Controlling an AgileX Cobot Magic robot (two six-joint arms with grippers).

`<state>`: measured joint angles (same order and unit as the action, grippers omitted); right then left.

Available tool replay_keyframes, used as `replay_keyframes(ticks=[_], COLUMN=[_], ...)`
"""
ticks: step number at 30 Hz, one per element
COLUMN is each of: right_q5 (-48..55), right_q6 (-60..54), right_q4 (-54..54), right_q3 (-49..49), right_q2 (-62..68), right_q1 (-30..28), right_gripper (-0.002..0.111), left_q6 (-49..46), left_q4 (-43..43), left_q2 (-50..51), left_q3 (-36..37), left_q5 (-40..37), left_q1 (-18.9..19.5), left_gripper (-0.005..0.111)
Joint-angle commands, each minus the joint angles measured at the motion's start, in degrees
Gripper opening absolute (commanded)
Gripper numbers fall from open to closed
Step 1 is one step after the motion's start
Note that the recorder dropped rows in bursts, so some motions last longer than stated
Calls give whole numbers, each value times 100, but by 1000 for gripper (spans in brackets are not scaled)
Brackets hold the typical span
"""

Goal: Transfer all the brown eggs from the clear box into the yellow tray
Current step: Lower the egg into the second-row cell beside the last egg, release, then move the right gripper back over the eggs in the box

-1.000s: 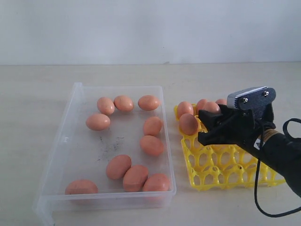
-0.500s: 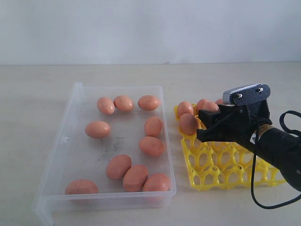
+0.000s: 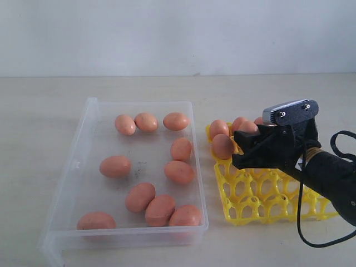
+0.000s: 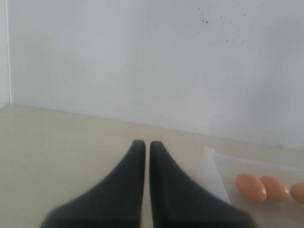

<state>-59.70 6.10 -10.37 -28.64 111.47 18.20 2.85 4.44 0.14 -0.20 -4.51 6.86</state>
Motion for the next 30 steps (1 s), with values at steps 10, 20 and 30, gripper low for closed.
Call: replay_keyframes(ticks=[10, 20, 30], right_q5=[-9, -111, 3077], right_q6=[-67, -98, 1760], right_q4=[111, 253, -1470], right_q3=[-13, -3, -555], right_q2=[3, -550, -2321], right_q1=[-45, -45, -6], right_gripper=[55, 55, 55], left_q6=[51, 51, 51], left_q4=[51, 51, 51], left_q2=[-14, -14, -14], left_q3=[20, 20, 20], left_q5=[21, 9, 9], left_q1=[-10, -10, -10], left_gripper=[4, 4, 4])
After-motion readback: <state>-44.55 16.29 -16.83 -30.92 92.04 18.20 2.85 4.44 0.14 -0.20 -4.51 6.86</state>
